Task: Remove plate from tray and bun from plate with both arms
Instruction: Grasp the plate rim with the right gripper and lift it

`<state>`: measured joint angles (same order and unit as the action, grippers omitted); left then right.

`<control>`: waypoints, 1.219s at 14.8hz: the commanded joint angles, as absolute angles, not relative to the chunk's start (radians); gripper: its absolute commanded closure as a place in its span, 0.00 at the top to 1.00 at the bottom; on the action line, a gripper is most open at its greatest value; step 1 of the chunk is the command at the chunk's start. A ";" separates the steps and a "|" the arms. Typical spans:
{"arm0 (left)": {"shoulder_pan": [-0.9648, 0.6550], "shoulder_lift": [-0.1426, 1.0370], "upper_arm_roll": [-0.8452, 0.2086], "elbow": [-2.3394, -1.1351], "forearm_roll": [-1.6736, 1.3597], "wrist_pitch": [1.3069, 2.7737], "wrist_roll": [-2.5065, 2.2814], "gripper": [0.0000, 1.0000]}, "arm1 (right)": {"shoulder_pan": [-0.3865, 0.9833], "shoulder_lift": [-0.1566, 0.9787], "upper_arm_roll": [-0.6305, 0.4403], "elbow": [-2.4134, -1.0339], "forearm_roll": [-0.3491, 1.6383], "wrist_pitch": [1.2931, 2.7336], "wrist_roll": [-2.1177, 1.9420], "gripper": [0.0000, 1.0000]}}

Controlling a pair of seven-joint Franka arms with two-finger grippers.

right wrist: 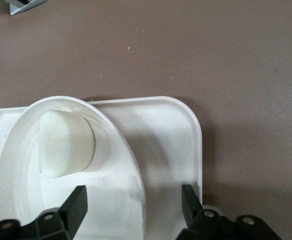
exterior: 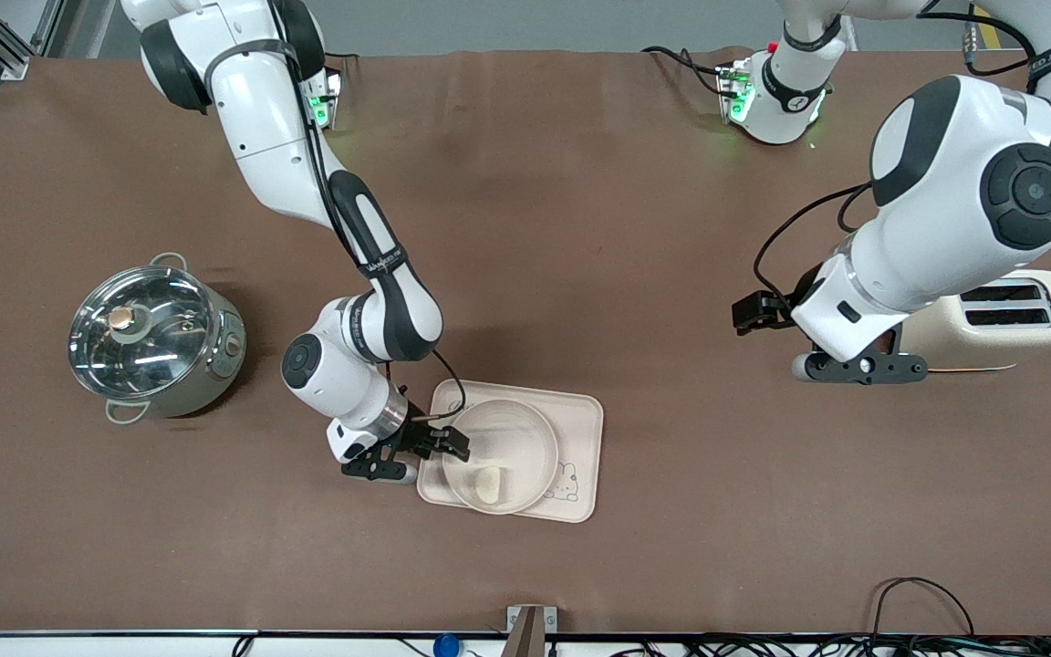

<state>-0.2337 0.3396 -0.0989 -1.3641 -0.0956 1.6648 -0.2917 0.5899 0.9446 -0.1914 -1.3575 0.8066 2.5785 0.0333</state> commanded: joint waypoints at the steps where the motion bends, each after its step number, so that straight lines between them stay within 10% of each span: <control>1: -0.239 0.336 -0.103 -1.368 -0.113 1.670 -0.290 1.00 | 0.592 0.956 -0.189 -1.338 0.819 2.580 0.043 0.52; 8: -0.236 0.336 -0.103 -1.368 -0.114 1.669 -0.290 1.00 | 0.603 0.950 -0.189 -1.347 0.811 2.580 0.031 0.04; 12: -0.241 0.336 -0.103 -1.370 -0.114 1.667 -0.291 1.00 | 0.600 0.905 -0.190 -1.367 0.810 2.562 -0.017 0.01; 18: -0.256 0.347 -0.110 -1.381 -0.114 1.669 -0.296 1.00 | 0.738 0.628 -0.195 -1.789 0.810 2.722 -0.017 0.01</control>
